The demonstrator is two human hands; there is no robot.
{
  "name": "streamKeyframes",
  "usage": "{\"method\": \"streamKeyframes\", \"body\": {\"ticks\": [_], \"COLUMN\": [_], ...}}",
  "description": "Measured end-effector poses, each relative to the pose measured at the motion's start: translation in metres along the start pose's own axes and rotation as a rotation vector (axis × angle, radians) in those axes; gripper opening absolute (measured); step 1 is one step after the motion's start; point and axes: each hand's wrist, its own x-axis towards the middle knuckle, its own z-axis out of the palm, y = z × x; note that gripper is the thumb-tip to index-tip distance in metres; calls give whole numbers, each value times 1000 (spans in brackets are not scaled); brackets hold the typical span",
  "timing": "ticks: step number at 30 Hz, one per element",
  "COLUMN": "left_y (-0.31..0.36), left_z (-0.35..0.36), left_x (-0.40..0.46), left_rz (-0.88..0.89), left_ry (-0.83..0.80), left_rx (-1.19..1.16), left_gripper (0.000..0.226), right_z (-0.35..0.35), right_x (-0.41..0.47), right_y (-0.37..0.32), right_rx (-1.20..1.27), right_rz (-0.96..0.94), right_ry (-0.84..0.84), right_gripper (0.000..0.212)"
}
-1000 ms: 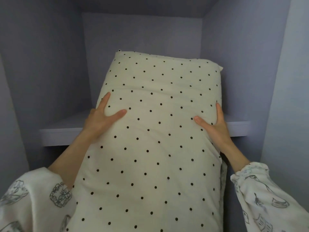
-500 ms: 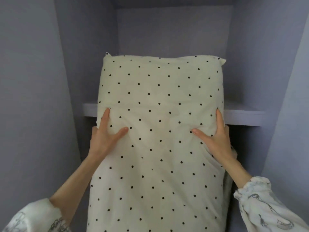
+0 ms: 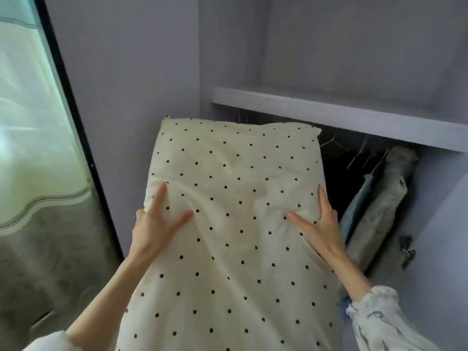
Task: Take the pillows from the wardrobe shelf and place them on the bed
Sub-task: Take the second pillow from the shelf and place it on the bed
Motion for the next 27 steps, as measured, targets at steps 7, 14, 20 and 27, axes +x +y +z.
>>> {"method": "streamKeyframes", "body": {"ticks": [7,14,20,27], "left_y": [-73,-138,-180,-219], "left_z": [-51,-122,-190,-270], "left_x": [-89,-175,-234,-268], "left_rz": [-176,-337,-455,-575], "left_ry": [57,156,297,516], "left_rx": [52,96,113,165], "left_gripper": [85,89,88,91], "right_z": [60,120,184,291], "right_x": [-68,-152,-206,-238], "right_y": [10,10,-16,-69], "right_rx": [-2,64,131,84], "right_rz": [-8,-29,-82,-185], "right_ry": [-202,-378,-525,-759], "right_gripper": [107,104,102,104]}}
